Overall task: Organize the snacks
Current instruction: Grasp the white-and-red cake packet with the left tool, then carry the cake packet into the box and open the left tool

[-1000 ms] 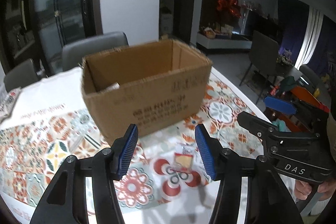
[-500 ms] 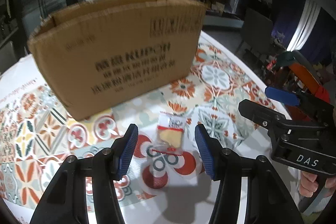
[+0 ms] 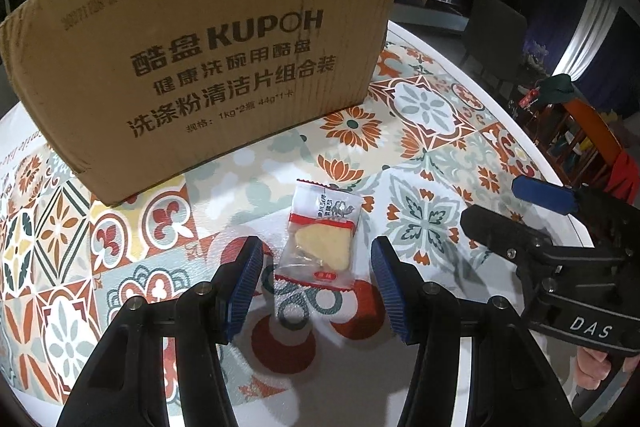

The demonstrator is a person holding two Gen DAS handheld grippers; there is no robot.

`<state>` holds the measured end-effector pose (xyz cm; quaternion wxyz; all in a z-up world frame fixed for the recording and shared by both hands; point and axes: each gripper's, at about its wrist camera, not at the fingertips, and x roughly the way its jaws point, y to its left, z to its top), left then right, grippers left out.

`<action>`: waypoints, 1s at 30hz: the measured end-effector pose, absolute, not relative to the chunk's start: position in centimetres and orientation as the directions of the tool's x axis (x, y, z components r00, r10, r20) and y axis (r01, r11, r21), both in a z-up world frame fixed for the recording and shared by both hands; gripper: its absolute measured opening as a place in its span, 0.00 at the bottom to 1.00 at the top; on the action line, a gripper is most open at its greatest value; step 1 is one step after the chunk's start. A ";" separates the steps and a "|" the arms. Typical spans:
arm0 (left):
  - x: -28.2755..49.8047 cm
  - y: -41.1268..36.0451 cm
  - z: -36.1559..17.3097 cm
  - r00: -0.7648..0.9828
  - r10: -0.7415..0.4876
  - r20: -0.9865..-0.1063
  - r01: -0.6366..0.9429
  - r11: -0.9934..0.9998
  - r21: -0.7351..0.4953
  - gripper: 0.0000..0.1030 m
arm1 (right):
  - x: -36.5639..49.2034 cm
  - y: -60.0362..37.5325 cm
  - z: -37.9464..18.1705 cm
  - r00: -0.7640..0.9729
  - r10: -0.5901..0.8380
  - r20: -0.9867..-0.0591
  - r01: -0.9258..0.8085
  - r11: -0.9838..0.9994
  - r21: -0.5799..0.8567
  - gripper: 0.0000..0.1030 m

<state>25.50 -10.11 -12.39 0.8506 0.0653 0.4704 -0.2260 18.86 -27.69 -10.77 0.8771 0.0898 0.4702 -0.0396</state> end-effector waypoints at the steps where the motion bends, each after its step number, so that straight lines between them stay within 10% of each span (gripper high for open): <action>1: 25.5 -10.3 -12.5 0.456 -0.319 -0.831 0.447 0.889 -0.096 0.53 | 18.9 -27.8 -11.0 0.550 0.019 -0.835 0.157 0.980 0.125 0.72; 30: 24.3 -9.7 -10.5 0.517 -0.325 -0.792 0.406 0.908 -0.107 0.34 | 18.4 -27.4 -10.1 0.557 0.028 -0.830 0.149 0.980 0.133 0.72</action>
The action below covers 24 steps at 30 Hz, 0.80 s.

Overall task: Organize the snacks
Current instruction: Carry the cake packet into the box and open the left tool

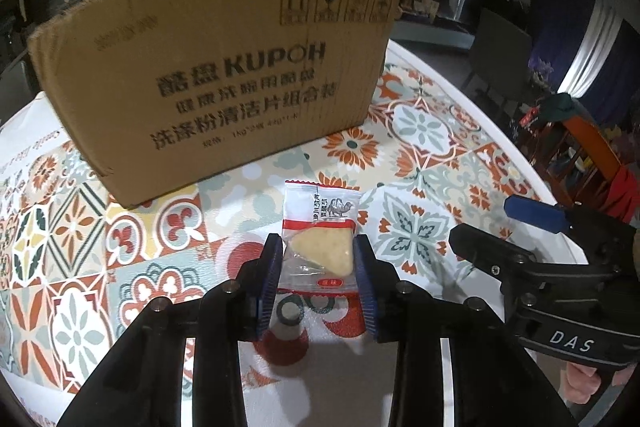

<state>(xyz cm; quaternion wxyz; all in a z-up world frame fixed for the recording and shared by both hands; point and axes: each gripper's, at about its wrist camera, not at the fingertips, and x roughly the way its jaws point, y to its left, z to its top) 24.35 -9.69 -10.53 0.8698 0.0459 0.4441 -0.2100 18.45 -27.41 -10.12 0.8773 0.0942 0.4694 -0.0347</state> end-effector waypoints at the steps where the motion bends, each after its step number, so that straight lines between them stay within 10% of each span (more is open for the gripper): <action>1: 24.2 -9.6 -10.2 0.523 -0.327 -0.787 0.403 0.909 -0.110 0.34 | 18.4 -27.3 -9.9 0.560 0.028 -0.828 0.148 0.980 0.133 0.72; 24: 21.4 -5.3 -2.1 0.672 -0.317 -0.669 0.338 0.935 -0.103 0.34 | 18.0 -24.3 -3.0 0.654 0.013 -0.756 0.087 0.992 0.092 0.72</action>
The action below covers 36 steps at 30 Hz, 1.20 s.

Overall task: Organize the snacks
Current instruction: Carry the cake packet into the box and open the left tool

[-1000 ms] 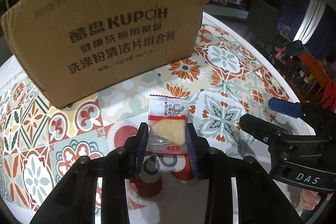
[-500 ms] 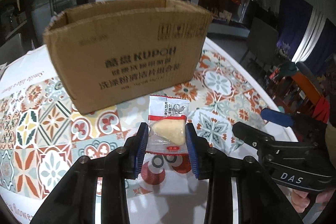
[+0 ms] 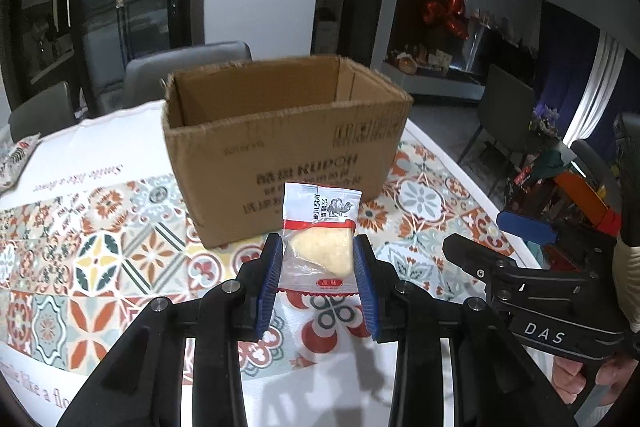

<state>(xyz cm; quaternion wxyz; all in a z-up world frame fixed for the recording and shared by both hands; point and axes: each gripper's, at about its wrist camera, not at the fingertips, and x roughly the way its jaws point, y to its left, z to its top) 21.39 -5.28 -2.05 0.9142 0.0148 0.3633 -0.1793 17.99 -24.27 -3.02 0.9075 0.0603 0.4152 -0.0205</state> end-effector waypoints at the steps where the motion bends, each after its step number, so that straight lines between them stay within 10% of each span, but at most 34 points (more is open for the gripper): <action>1: 21.4 -5.2 -1.7 0.677 -0.317 -0.664 0.338 0.935 -0.102 0.34 | 18.1 -24.2 -2.7 0.658 0.011 -0.753 0.085 0.992 0.089 0.72; 36: 29.2 -4.4 6.5 0.722 -0.266 -0.639 0.337 0.941 -0.012 0.34 | 27.5 -23.3 5.8 0.679 0.021 -0.734 -0.015 1.000 0.016 0.72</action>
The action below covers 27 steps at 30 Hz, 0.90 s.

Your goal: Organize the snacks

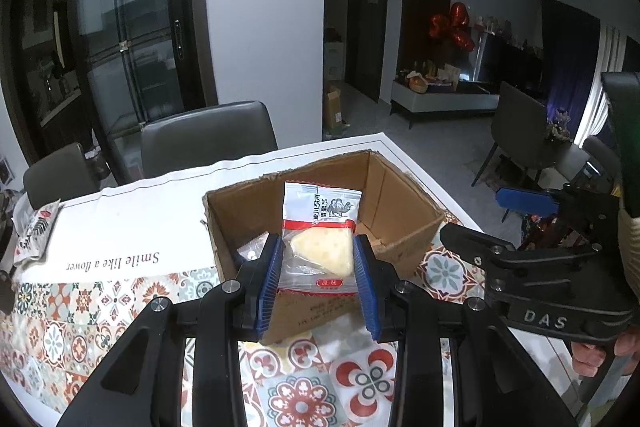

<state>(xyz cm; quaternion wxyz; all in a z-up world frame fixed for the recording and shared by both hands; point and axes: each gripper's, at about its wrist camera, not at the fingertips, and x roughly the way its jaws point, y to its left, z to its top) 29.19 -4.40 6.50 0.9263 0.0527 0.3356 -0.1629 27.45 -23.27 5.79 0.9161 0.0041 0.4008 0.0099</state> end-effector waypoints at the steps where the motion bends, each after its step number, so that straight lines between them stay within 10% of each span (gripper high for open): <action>1: 29.8 -4.5 6.5 0.715 -0.265 -0.647 0.336 0.942 -0.014 0.34 | 27.7 -23.3 5.9 0.676 0.020 -0.737 -0.018 1.000 0.010 0.72; 27: 36.5 -5.9 2.9 0.624 -0.135 -0.770 0.226 0.974 0.013 0.47 | 34.3 -25.5 1.9 0.547 0.009 -0.837 0.013 1.000 0.020 0.72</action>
